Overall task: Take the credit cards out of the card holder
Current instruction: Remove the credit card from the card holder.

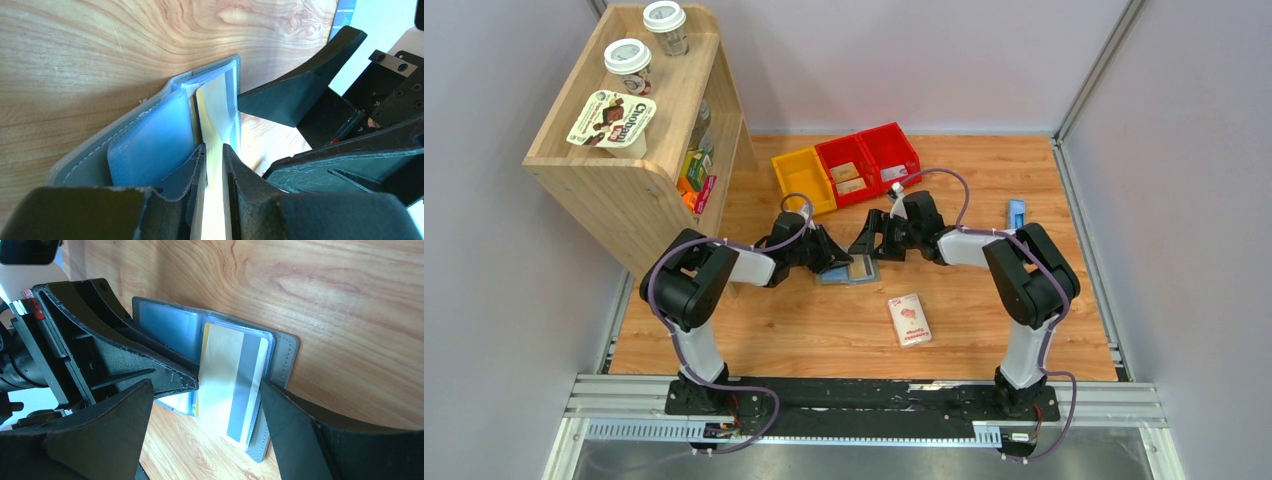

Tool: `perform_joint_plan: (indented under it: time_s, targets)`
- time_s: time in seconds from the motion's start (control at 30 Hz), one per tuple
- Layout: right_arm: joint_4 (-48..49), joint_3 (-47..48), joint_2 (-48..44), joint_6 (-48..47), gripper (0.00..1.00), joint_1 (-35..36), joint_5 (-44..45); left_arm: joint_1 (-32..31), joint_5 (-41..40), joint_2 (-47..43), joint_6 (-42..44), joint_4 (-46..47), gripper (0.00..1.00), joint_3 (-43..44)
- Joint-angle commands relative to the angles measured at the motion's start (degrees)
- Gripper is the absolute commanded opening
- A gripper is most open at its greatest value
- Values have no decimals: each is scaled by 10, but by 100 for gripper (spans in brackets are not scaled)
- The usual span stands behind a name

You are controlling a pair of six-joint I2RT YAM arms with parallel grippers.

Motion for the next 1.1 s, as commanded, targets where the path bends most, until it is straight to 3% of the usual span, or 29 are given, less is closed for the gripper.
perform_joint_plan:
  time_s: [0.0, 0.1, 0.27, 0.5, 0.7, 1.07]
  targets:
    - [-22, -11, 34, 8, 86, 18, -18, -18, 22, 11, -13, 47, 25, 33]
    - [-23, -12, 37, 7, 86, 17, -17, -18, 15, -2, -11, 50, 20, 24]
    - [-23, -11, 39, 7, 86, 16, -16, -17, 9, -15, -9, 51, 0, 12]
    - [-26, -15, 37, 1, 86, 13, -10, -14, -12, -46, 9, 8, 0, -14]
    - [-26, -18, 38, 0, 86, 11, -5, -11, -45, -76, 40, -85, 0, -21]
    - [-31, -14, 29, -4, 86, 11, -4, -5, -59, -92, 43, -130, 0, -33]
